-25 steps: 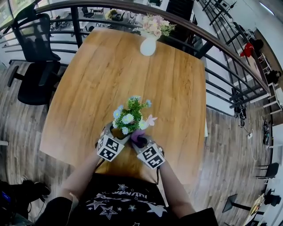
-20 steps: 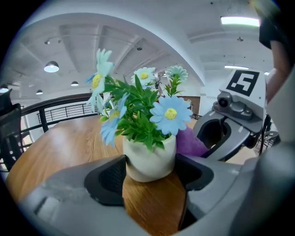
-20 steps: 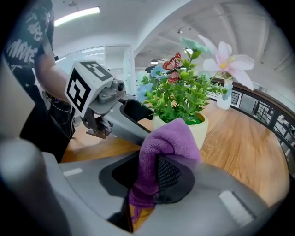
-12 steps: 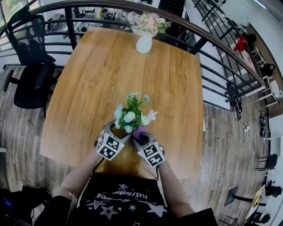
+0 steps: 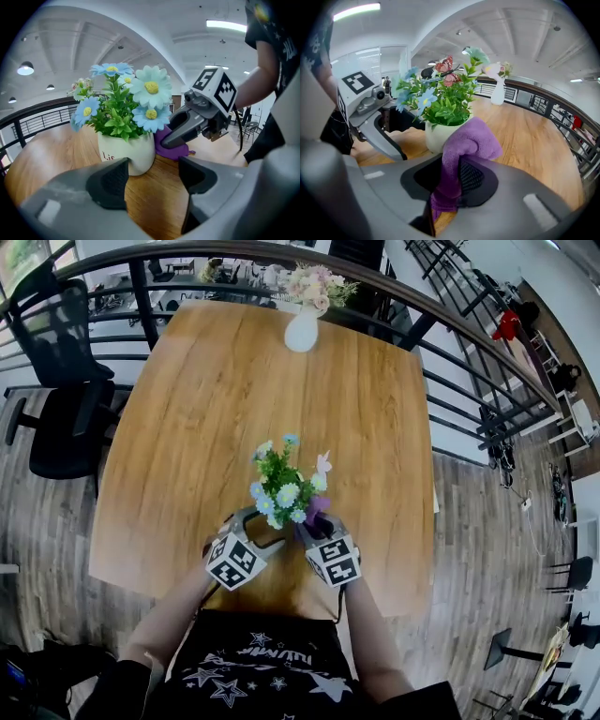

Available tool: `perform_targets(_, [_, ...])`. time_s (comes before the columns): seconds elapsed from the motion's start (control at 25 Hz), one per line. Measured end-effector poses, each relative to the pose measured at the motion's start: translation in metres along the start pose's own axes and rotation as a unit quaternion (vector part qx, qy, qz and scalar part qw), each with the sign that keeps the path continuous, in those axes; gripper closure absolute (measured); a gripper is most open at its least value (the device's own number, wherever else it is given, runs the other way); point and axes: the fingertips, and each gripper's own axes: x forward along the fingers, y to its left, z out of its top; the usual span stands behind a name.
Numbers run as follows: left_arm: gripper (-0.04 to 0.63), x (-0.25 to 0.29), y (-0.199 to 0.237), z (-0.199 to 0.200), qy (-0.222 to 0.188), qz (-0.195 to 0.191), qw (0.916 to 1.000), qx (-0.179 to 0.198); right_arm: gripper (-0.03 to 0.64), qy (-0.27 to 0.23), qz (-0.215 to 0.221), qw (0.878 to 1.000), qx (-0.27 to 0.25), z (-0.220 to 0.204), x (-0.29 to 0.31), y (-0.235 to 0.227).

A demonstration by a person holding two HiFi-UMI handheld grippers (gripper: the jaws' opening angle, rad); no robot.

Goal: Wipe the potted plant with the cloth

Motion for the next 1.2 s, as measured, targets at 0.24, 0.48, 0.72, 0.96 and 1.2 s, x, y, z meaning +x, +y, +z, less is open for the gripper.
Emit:
perform_targets(0.24, [0.248,0.009,-0.013,0.006,-0.002,-0.033,0.9994,0.013,0.529,-0.002,-0.025,1.000,0.014,0.002,0.001,-0.022])
perform_targets(0.48, [0.247,-0.003,0.000,-0.008,0.016,-0.026,0.9994,0.018,0.529,-0.001,-0.024,1.000,0.014,0.002,0.003,-0.023])
perform_targets(0.72, [0.247,-0.020,0.033,-0.017,0.026,-0.035,0.9972,0.061,0.529,0.000,-0.018,1.000,0.012,0.002,0.001,-0.023])
perform_targets(0.96, [0.099,-0.020,0.048,-0.004,0.011,-0.108,0.9889,0.101,0.529,0.003,-0.014,1.000,0.009,0.000,0.000,-0.021])
perform_targets(1.2, [0.081,-0.003,0.075,0.001,0.035,-0.118,0.9799,0.157,0.529,0.002,-0.012,1.000,0.013,0.001,0.001,-0.018])
